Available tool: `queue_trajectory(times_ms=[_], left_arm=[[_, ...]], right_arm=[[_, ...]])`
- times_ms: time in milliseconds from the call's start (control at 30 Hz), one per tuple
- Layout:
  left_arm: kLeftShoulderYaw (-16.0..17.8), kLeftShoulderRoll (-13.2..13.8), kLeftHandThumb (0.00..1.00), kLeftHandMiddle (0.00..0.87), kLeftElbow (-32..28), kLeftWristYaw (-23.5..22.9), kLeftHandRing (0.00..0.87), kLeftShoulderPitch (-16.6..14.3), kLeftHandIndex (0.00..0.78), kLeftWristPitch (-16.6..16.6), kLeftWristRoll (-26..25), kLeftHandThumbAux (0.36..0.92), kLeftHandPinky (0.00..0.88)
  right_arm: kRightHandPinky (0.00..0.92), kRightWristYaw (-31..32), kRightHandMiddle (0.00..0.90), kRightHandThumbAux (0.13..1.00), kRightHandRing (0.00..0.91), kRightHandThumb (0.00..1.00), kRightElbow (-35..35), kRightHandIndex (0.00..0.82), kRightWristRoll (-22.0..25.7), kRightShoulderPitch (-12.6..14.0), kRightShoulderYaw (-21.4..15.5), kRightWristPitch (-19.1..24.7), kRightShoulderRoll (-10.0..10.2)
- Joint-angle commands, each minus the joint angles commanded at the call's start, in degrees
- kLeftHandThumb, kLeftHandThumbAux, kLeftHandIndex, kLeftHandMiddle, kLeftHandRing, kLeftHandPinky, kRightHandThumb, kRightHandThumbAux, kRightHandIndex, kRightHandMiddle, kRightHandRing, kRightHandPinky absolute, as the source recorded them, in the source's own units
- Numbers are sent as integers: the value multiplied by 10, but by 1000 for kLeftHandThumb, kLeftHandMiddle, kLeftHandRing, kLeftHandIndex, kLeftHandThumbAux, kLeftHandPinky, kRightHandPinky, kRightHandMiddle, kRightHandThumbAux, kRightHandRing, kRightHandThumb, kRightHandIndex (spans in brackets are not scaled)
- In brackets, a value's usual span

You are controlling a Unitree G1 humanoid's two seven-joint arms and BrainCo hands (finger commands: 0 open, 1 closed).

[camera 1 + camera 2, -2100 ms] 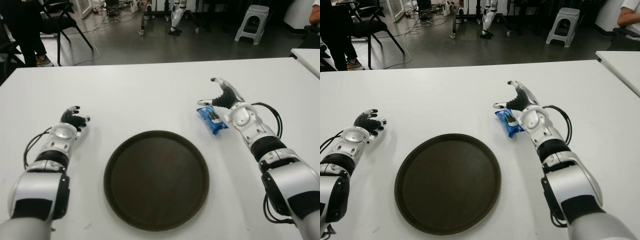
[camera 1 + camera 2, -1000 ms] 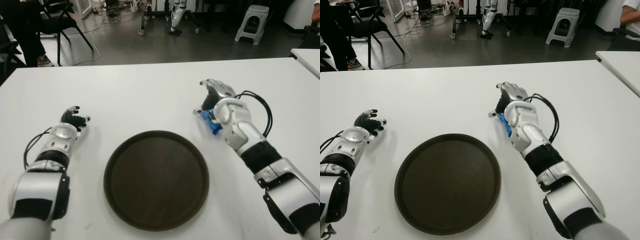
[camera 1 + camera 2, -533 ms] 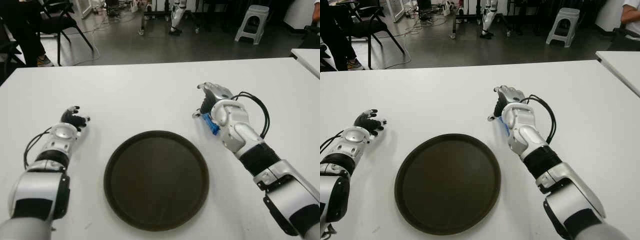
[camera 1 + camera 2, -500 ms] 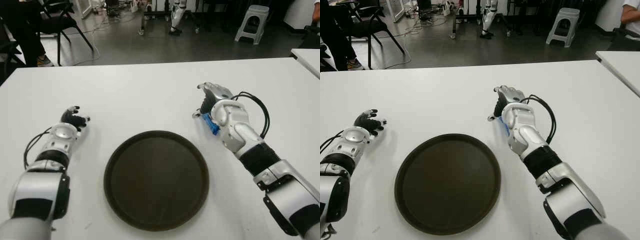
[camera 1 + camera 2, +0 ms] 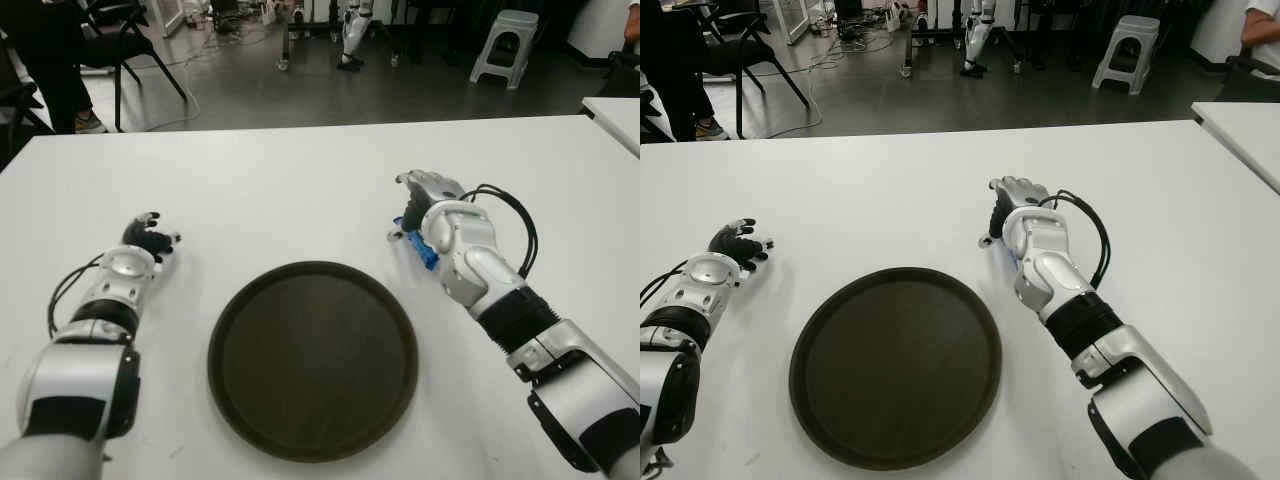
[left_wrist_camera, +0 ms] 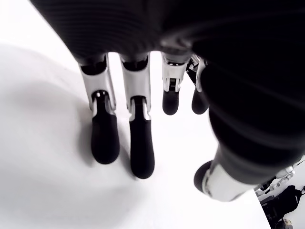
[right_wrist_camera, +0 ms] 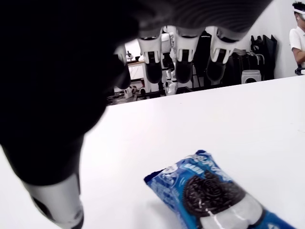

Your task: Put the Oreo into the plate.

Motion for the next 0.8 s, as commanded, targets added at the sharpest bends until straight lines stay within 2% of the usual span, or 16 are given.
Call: queue_trajectory(times_ms=[367,633,800], left_arm=[[0,-1,173,111,1,0,147,-2,77,4,0,792,168],[0,-1,175,113,-1,-1,147,-3,80,5,0,796,157],[3,-1,179,107,-1,-4,138,-1,73,2,-4,799,145]], right_arm=[[32,25,65,774,63,0,31,52,-8,-16,9,16,0],[33,2,93,764,87,0,120,67,6,-43,1,-2,10],[9,-5,99,743,88,0,159,67,15,-58,-9,2,22]])
